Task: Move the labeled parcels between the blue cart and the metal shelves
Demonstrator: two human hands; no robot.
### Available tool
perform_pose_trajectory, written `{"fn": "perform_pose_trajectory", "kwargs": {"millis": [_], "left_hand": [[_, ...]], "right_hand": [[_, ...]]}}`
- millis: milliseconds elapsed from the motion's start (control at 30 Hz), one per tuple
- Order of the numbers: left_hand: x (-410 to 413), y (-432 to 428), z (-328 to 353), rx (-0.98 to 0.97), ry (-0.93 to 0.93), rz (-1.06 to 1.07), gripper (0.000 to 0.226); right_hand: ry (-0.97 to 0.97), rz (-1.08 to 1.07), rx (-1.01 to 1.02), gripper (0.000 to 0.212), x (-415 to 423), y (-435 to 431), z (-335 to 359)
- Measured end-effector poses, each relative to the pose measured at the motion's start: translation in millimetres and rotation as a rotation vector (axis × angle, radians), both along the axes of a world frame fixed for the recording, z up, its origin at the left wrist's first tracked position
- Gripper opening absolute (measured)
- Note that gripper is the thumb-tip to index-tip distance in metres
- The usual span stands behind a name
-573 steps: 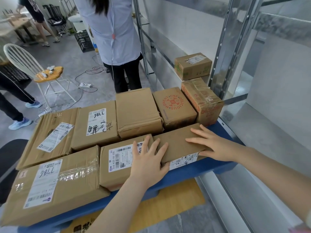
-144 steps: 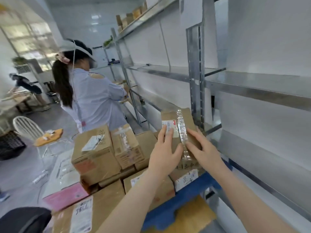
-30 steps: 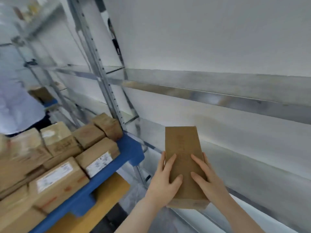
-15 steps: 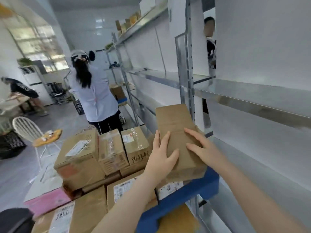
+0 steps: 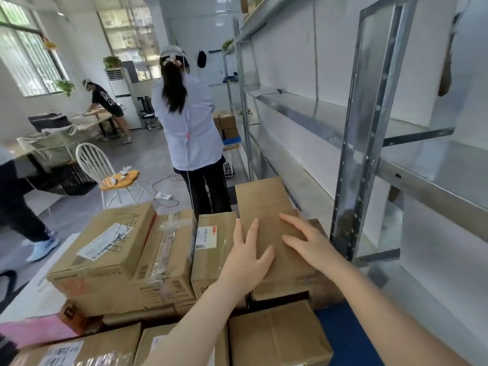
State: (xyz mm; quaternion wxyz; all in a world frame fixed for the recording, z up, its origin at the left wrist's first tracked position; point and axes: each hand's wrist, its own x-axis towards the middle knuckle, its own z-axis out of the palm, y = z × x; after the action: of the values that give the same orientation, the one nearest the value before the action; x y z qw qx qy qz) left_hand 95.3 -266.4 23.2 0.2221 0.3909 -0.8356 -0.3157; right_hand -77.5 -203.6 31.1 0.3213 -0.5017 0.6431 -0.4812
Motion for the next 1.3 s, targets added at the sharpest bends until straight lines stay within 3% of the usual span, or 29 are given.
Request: {"fn": "perform_pose_trajectory", "kwargs": {"millis": [200, 500, 733, 833, 967, 1233, 1300], "left_hand": [[-9.5, -10.8, -9.3, -0.063, -0.096, 0.004, 0.074], [-2.6, -9.6, -33.4, -0.229, -0.311, 0.099, 0.066], [4.1, -5.5, -24.0, -0.179, -0.282, 0.092, 0.058], [2.3, 15.0, -12.5, -0.267, -0.24, 0.025, 0.059], [-30.7, 79.9, 0.9, -0.376, -0.135, -0.285, 0.055], [-36.5, 366.6, -53.5, -0.344, -0.087, -1.029, 0.086], [-25.4, 439.6, -57.5, -0.339, -0.097, -1.195, 0.084]], "right_hand": [[-0.113, -0.016, 0.045, 0.043, -14.4, -20.5, -26.0], [-0.085, 0.005, 0.079, 0.041, -10.0, -33.4, -46.9], [-0.097, -0.1, 0.045, 0.038, -8.1, -6.9, -36.9], [-0.097, -0.219, 0.004, 0.035, -3.5, 49.9, -34.9], [-0.125, -0.535, -0.001, 0.034, 5.0, 167.5, -34.1], [-0.155, -1.334, 0.053, 0.034, 118.4, 506.7, -62.8], [-0.155, -1.507, 0.062, 0.033, 165.3, 591.0, -63.7]]}}
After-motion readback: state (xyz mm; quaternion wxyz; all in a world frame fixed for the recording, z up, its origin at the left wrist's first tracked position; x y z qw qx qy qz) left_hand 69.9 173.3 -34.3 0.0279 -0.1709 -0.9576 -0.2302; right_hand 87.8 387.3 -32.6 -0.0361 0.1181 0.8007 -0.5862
